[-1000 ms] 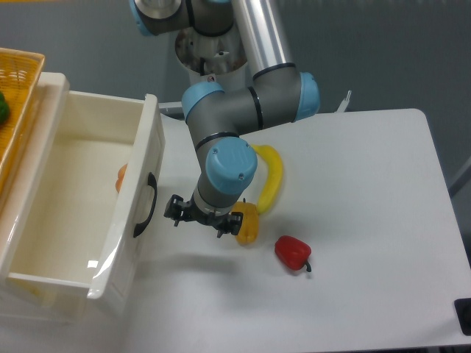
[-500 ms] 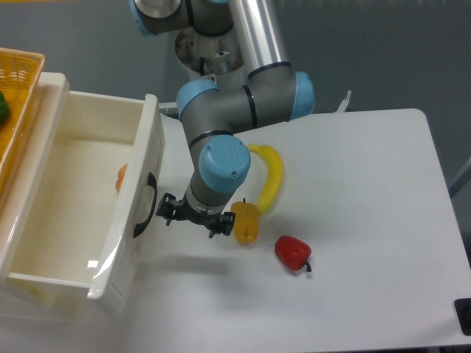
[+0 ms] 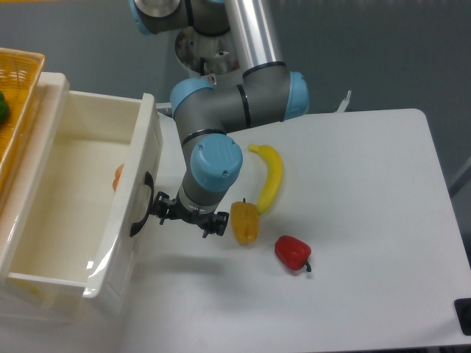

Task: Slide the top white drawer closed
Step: 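Keep pushing the drawer front until it sits flush with the unit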

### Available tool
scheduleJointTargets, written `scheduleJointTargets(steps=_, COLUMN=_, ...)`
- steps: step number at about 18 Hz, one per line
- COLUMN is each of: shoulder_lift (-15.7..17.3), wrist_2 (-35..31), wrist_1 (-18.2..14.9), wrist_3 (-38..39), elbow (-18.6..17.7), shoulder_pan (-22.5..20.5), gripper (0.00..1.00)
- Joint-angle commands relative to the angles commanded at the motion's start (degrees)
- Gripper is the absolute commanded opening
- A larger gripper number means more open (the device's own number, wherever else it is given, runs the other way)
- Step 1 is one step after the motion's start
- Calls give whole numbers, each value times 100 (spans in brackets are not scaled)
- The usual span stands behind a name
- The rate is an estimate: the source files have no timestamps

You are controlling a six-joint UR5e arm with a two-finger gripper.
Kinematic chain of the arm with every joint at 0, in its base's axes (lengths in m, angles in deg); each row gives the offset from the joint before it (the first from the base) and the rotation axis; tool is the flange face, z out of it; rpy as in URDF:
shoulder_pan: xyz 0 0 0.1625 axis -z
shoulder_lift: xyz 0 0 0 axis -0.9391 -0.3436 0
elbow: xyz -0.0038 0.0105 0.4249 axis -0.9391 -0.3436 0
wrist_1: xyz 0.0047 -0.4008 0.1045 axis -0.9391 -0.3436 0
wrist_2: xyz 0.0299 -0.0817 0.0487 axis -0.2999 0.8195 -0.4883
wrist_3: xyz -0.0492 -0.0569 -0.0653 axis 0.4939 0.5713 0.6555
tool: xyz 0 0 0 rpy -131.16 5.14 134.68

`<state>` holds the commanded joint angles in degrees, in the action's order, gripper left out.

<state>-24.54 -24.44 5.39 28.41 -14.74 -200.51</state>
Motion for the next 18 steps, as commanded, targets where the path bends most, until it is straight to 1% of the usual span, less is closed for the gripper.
scheduleJointTargets(steps=5, shoulder_lift=114, wrist_2=80, wrist_1=-9, wrist_3=9, elbow=-9, shoulder_pan=88, gripper=100)
scheduleJointTargets(steps=9, shoulder_lift=115, wrist_2=62, wrist_1=0, wrist_3=0, elbow=0, shoulder_pan=141, gripper=100)
scheduleJointTargets(steps=18, shoulder_lift=123, wrist_2=53, wrist_1=0, wrist_3=26, elbow=35, shoulder_pan=404, gripper=100)
